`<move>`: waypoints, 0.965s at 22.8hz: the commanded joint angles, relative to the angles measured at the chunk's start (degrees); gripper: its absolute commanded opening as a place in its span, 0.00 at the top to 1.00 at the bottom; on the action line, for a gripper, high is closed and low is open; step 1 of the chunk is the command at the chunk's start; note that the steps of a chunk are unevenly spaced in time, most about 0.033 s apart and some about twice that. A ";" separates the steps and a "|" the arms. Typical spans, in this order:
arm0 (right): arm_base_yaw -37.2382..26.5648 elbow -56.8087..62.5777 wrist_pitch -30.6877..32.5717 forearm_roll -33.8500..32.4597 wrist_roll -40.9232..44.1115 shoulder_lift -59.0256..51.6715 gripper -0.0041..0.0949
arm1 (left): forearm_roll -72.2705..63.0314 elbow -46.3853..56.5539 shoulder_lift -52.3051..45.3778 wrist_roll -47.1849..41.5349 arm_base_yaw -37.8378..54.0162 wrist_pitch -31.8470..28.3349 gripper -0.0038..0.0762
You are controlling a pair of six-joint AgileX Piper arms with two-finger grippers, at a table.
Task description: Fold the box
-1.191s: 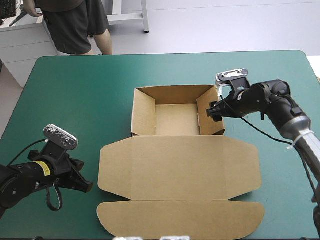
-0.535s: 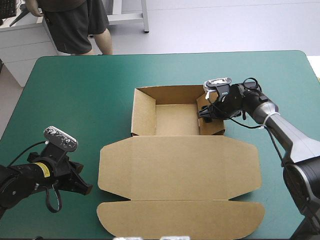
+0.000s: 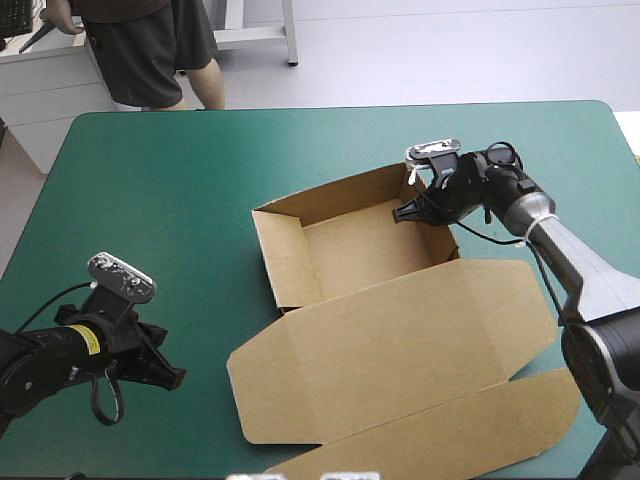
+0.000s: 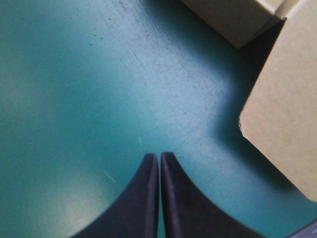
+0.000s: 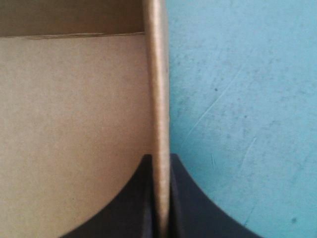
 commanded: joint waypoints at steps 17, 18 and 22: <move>-33.90 -10.47 3.74 -4.03 -1.90 -3.19 0.98 | 0.52 -1.45 -0.40 -0.12 -0.08 -3.01 0.96; -34.98 -10.47 3.50 -4.03 -1.99 -2.97 0.98 | 0.52 -1.45 -0.40 -0.12 -0.08 -3.13 0.96; -37.73 -10.35 3.52 -3.24 -2.23 -1.90 0.98 | 0.62 -1.45 -0.40 -0.12 -0.08 -3.26 0.96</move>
